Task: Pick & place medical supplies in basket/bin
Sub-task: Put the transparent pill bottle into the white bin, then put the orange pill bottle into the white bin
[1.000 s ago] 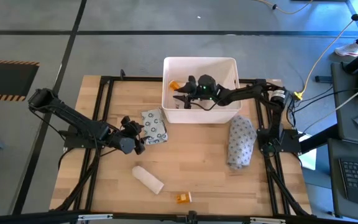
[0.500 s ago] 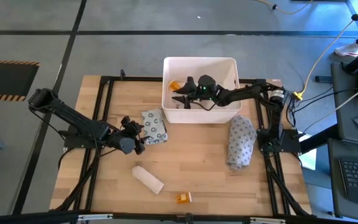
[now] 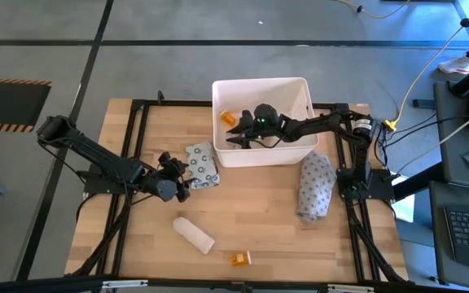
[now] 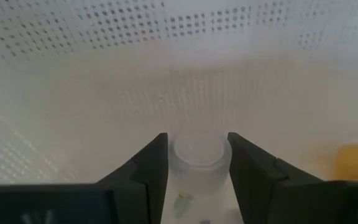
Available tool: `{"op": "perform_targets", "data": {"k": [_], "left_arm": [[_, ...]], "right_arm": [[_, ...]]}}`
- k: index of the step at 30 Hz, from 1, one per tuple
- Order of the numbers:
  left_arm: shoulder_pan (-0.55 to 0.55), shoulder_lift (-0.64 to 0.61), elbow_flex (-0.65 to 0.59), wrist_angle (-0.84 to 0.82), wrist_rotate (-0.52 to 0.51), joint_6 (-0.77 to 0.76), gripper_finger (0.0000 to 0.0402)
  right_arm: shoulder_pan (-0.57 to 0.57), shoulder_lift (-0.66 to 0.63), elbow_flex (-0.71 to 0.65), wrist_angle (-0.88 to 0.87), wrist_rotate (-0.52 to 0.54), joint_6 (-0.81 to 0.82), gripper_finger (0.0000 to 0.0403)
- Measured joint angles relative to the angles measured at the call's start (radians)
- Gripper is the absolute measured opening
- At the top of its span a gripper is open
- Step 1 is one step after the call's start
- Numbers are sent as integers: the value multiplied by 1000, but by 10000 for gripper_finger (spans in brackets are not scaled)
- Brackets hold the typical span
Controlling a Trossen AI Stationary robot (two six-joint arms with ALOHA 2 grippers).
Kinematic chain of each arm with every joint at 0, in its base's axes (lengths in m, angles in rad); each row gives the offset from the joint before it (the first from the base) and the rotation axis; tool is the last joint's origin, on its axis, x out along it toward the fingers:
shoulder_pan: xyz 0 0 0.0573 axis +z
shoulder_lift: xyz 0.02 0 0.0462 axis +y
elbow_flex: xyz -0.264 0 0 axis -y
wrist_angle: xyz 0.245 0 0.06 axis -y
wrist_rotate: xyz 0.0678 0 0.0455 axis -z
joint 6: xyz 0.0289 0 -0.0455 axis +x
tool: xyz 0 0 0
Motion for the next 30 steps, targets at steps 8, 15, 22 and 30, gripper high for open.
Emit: {"op": "perform_targets", "data": {"k": [8,15,22,30], "left_arm": [[0,0,0,0,0,0,269],[0,0,0,0,0,0,271],[0,0,0,0,0,0,272],[0,0,0,0,0,0,271]], "right_arm": [[-2,-1,0,-38,69,-37,142],[-5,-1,0,-69,91,-55,142],[-5,-1,0,-68,91,-66,145],[-5,-1,0,-61,89,-49,198]]}}
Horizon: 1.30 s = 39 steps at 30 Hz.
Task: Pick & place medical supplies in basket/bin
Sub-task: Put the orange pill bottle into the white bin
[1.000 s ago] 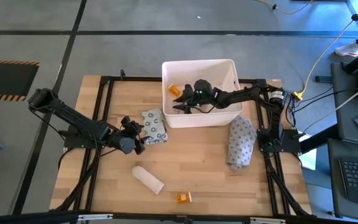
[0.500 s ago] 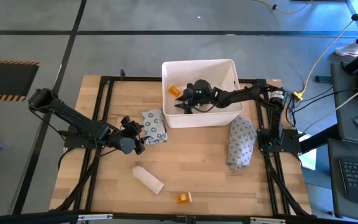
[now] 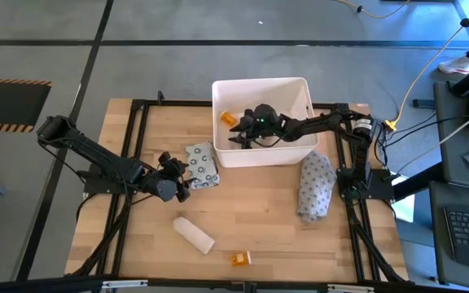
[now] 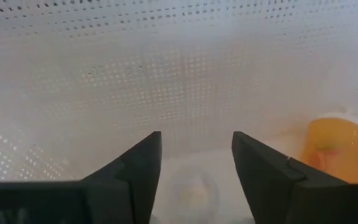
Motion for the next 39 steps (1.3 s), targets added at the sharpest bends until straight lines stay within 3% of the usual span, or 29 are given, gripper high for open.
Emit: {"op": "perform_targets", "data": {"k": [9,19,23,28,32,36,39], "left_arm": [[0,0,0,0,1,0,271],[0,0,0,0,3,0,271],[0,0,0,-1,3,0,271],[0,0,0,-1,-1,0,271],[0,0,0,-1,-4,0,271],[0,0,0,0,-5,0,270],[0,0,0,0,-5,0,271]], "right_arm": [[0,-36,10,95,0,27,235],[40,-372,24,14,-58,49,234],[154,-501,24,-176,-61,-92,234],[382,-588,49,-435,93,-264,234],[541,-586,51,-549,169,-187,234],[664,-551,51,-575,175,36,234],[754,-510,51,-560,172,76,234]]}}
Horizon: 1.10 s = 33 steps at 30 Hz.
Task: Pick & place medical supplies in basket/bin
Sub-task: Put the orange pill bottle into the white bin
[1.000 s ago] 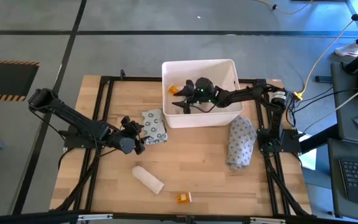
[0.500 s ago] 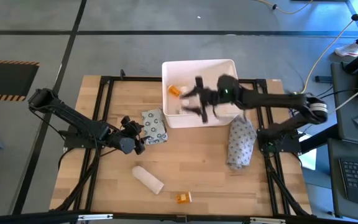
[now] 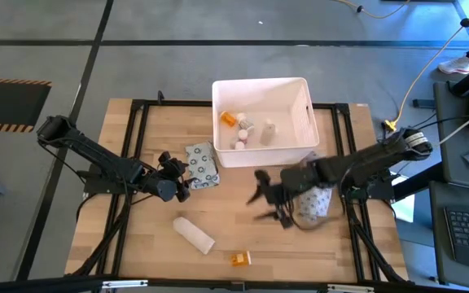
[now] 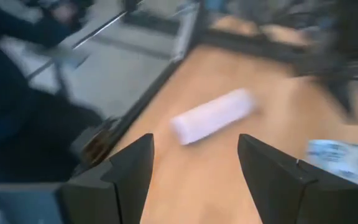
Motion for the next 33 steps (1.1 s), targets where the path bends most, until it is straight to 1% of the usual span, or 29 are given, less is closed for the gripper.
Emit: {"op": "perform_targets", "data": {"k": [3,6,12,13,16,21,22,24,25,27,33], "left_arm": [[0,0,0,0,-9,0,271],[0,0,0,0,-29,0,270],[0,0,0,1,-21,-1,271],[0,0,0,2,-20,-3,270],[0,0,0,3,-20,-10,270],[0,0,0,4,-19,-35,271],[0,0,0,4,-18,-36,270],[0,0,0,3,-18,-36,269],[0,0,0,4,-18,-36,269],[0,0,0,3,-12,-35,270],[0,0,0,0,6,-36,270]], "right_arm": [[79,58,0,3,-23,-23,234],[137,125,0,34,-27,-1,234],[182,273,-1,94,-11,118,234],[190,300,-1,121,22,121,234],[226,368,-1,168,187,125,234],[295,403,-2,175,397,213,234],[309,410,-2,189,443,205,234],[335,419,-2,202,527,133,234],[345,421,-2,203,551,94,234],[356,422,-2,207,566,55,234],[357,422,-2,280,545,80,234]]}}
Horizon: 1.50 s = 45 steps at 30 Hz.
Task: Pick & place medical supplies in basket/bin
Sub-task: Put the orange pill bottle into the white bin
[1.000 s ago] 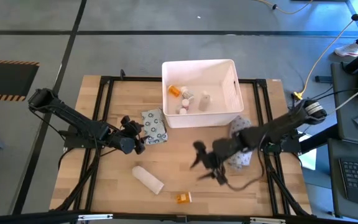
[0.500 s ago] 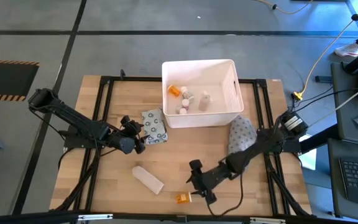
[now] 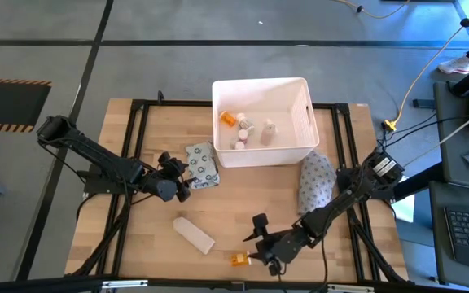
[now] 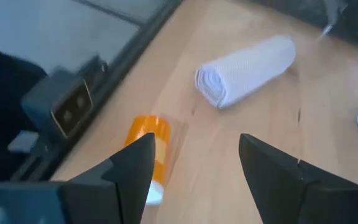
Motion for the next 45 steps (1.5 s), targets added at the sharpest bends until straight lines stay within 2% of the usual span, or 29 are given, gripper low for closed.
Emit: {"op": "perform_targets", "data": {"k": [16,19,27,33,39,45], "left_arm": [[0,0,0,4,1,0,271],[0,0,0,4,1,0,270],[0,0,0,4,0,1,271],[0,0,0,5,-1,1,271],[0,0,0,5,-1,1,270],[0,0,0,6,-7,1,271]], "right_arm": [[1,0,0,-12,-46,29,237],[1,0,0,-12,-45,41,258],[0,17,0,-11,-33,140,357],[3,17,0,-26,-26,242,385],[31,24,0,-19,58,283,386],[79,109,0,36,169,287,386]]}}
